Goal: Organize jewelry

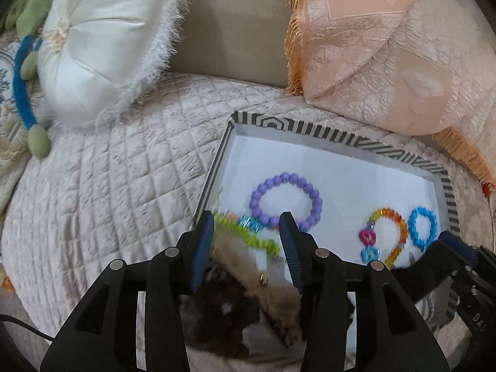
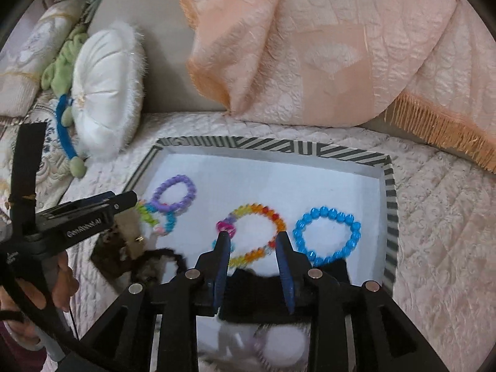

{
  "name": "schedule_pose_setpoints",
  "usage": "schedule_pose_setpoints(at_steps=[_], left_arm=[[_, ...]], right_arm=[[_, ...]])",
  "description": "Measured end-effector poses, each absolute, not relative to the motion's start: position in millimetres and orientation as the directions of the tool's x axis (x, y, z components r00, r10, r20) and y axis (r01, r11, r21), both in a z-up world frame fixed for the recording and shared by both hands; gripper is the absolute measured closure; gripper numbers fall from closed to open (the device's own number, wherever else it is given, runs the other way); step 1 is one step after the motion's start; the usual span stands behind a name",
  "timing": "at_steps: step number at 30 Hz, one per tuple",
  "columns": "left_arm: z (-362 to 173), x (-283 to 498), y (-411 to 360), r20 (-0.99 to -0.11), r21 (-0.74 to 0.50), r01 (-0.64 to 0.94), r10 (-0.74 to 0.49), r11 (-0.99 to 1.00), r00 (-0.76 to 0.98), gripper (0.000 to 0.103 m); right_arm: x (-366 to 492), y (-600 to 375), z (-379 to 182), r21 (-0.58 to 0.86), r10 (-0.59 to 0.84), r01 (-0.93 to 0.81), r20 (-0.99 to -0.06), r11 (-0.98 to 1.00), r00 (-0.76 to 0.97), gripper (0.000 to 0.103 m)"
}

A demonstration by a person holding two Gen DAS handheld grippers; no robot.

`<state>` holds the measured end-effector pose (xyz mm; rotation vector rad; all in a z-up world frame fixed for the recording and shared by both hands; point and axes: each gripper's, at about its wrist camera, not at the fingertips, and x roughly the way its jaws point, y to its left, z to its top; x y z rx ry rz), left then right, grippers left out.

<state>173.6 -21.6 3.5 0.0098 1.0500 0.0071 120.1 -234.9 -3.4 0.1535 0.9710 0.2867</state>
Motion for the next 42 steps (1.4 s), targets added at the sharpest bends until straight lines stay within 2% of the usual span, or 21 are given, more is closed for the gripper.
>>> schedule_pose_setpoints(at_steps=[19, 42], left_arm=[[45.1, 33.2, -29.2, -0.801, 0.058, 0.035, 0.025, 0.998, 0.598, 0.06], [59.8, -34.2, -52.3, -0.784, 0.059, 0.09, -0.01, 0.994, 0.62, 0.06]], right_arm=[[11.7, -220.5, 34.1, 0.248, 0.314, -0.193, -0.762, 0.949, 0.566, 0.066], [-57.9, -231.4, 53.1, 0.233, 0.287, -0.169, -0.742, 0.958, 0.605, 0.062]])
